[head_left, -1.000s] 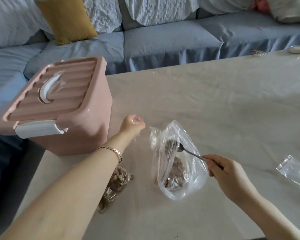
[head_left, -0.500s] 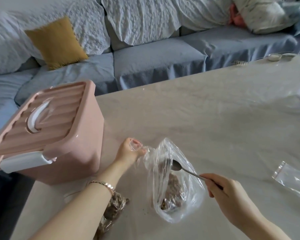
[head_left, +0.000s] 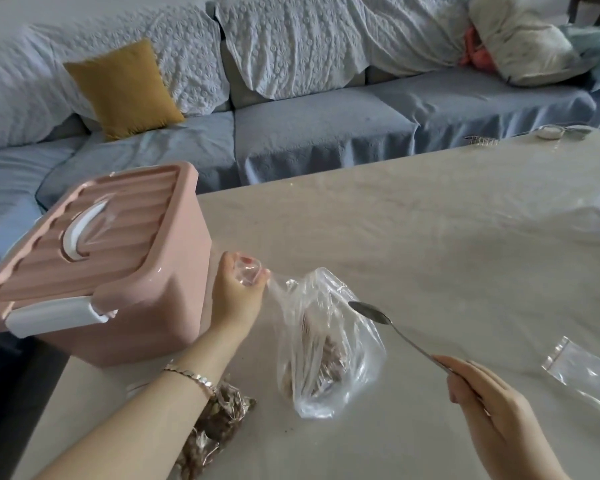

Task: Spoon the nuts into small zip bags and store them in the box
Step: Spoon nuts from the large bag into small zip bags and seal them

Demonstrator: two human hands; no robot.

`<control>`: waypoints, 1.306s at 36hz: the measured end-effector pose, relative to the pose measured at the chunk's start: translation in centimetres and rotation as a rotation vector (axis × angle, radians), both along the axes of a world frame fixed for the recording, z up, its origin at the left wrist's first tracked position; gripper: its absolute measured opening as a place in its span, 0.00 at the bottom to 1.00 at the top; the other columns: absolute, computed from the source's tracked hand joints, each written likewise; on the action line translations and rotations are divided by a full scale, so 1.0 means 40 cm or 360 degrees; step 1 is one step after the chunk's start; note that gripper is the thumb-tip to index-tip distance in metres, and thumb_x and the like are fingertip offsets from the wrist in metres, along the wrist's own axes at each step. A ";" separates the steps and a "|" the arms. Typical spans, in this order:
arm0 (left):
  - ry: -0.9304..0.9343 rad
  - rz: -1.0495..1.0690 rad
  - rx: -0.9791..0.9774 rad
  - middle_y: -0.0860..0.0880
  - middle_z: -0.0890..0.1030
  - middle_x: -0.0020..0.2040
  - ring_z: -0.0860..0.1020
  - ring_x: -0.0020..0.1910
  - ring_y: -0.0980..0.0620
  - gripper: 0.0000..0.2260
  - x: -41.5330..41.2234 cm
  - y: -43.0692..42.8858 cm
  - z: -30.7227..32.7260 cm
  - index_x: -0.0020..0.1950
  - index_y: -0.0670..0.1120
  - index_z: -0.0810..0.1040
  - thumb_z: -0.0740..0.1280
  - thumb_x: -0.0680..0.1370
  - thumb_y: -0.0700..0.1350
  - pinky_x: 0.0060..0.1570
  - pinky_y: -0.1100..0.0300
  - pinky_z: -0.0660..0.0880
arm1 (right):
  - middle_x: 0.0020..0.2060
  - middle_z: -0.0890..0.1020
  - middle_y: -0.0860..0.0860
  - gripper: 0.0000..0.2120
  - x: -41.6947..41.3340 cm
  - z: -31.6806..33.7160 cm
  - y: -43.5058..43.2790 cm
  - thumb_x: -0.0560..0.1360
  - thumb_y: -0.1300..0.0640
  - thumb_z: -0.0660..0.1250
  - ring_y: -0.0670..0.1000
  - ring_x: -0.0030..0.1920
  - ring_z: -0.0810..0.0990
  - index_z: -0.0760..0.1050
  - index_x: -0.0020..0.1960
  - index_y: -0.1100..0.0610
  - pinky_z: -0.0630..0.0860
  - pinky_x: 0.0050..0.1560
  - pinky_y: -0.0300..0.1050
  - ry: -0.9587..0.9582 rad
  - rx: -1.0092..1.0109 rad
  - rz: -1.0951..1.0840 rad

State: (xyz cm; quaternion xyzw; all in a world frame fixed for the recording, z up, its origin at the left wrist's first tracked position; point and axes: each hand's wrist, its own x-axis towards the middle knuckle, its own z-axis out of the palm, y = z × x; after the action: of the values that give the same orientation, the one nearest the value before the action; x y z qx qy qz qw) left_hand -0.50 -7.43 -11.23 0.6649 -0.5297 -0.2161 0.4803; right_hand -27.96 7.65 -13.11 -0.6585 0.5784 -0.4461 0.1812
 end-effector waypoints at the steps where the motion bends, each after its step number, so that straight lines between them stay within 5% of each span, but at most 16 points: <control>1: -0.0019 -0.0066 -0.0036 0.55 0.75 0.38 0.75 0.37 0.59 0.12 -0.009 0.008 0.015 0.42 0.47 0.68 0.71 0.71 0.37 0.36 0.76 0.67 | 0.37 0.74 0.41 0.15 0.001 -0.007 0.000 0.72 0.46 0.54 0.41 0.36 0.74 0.70 0.50 0.27 0.68 0.38 0.24 0.0004 0.0010 0.0002; 7: -0.0146 -0.0298 -0.0294 0.58 0.75 0.36 0.75 0.37 0.68 0.17 -0.054 0.058 0.067 0.39 0.54 0.67 0.72 0.70 0.36 0.39 0.80 0.66 | 0.36 0.73 0.38 0.13 0.012 -0.049 -0.005 0.74 0.45 0.53 0.40 0.34 0.73 0.69 0.51 0.27 0.68 0.36 0.27 0.0070 0.0025 0.0106; 12: -0.0210 -0.0283 -0.0321 0.59 0.76 0.36 0.76 0.38 0.63 0.15 -0.048 0.067 0.060 0.40 0.52 0.69 0.72 0.70 0.36 0.38 0.78 0.67 | 0.36 0.73 0.39 0.13 0.023 -0.051 -0.006 0.76 0.34 0.48 0.42 0.34 0.73 0.69 0.53 0.27 0.68 0.35 0.29 0.0015 -0.0018 0.0164; 21: -0.0276 0.0049 -0.0289 0.51 0.76 0.42 0.75 0.40 0.50 0.10 -0.028 0.120 0.056 0.45 0.45 0.69 0.70 0.72 0.39 0.38 0.69 0.63 | 0.36 0.71 0.37 0.13 0.030 -0.034 -0.015 0.76 0.44 0.52 0.40 0.33 0.71 0.71 0.56 0.42 0.67 0.32 0.30 0.0188 0.0047 0.0206; 24: -0.0365 -0.0019 -0.0090 0.51 0.75 0.40 0.74 0.38 0.51 0.10 -0.047 0.190 0.041 0.45 0.45 0.70 0.70 0.72 0.44 0.34 0.67 0.63 | 0.37 0.70 0.35 0.17 0.036 -0.022 -0.031 0.77 0.40 0.49 0.39 0.34 0.71 0.71 0.57 0.44 0.68 0.32 0.31 0.0256 0.0079 0.0246; 30: -0.0805 -0.0312 0.0642 0.50 0.74 0.45 0.70 0.52 0.49 0.18 -0.078 0.278 -0.115 0.40 0.48 0.74 0.66 0.70 0.63 0.52 0.62 0.62 | 0.33 0.67 0.41 0.17 0.068 0.006 -0.098 0.76 0.53 0.55 0.43 0.34 0.63 0.79 0.56 0.55 0.63 0.29 0.36 0.0529 0.0058 0.0280; 33: -0.0548 -0.0219 0.0742 0.49 0.77 0.41 0.75 0.45 0.49 0.18 -0.098 0.281 -0.127 0.40 0.48 0.76 0.64 0.68 0.62 0.45 0.60 0.67 | 0.31 0.72 0.45 0.12 0.079 0.030 -0.125 0.71 0.59 0.63 0.48 0.30 0.66 0.81 0.52 0.54 0.60 0.25 0.34 0.0790 0.0052 0.0311; 38: 0.0056 0.0036 0.0705 0.46 0.78 0.37 0.77 0.40 0.45 0.03 -0.106 0.247 -0.095 0.46 0.46 0.73 0.63 0.72 0.41 0.42 0.55 0.74 | 0.28 0.74 0.48 0.13 0.060 0.055 -0.136 0.66 0.66 0.72 0.55 0.21 0.73 0.81 0.48 0.53 0.61 0.19 0.40 0.1043 0.0087 0.0292; 43: 0.0220 0.0272 0.0697 0.45 0.80 0.53 0.78 0.52 0.45 0.18 -0.070 0.172 -0.098 0.62 0.42 0.74 0.66 0.72 0.41 0.51 0.57 0.74 | 0.41 0.77 0.46 0.14 0.031 0.112 -0.103 0.79 0.55 0.53 0.55 0.43 0.78 0.75 0.58 0.47 0.67 0.37 0.44 0.1151 0.0343 0.0293; 47: 0.0123 0.0246 0.0628 0.39 0.78 0.58 0.76 0.56 0.42 0.19 -0.038 0.120 -0.082 0.64 0.41 0.72 0.67 0.73 0.41 0.53 0.56 0.71 | 0.49 0.80 0.46 0.15 0.023 0.151 -0.066 0.79 0.52 0.51 0.50 0.49 0.77 0.74 0.57 0.45 0.72 0.48 0.43 0.1165 0.0504 0.0312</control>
State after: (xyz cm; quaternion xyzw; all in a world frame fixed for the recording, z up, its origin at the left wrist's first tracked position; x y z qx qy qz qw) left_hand -2.00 -2.63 -14.50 0.7759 -0.4057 -0.3035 0.3758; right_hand -27.05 5.03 -7.05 -0.7897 0.6007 -0.0685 0.1040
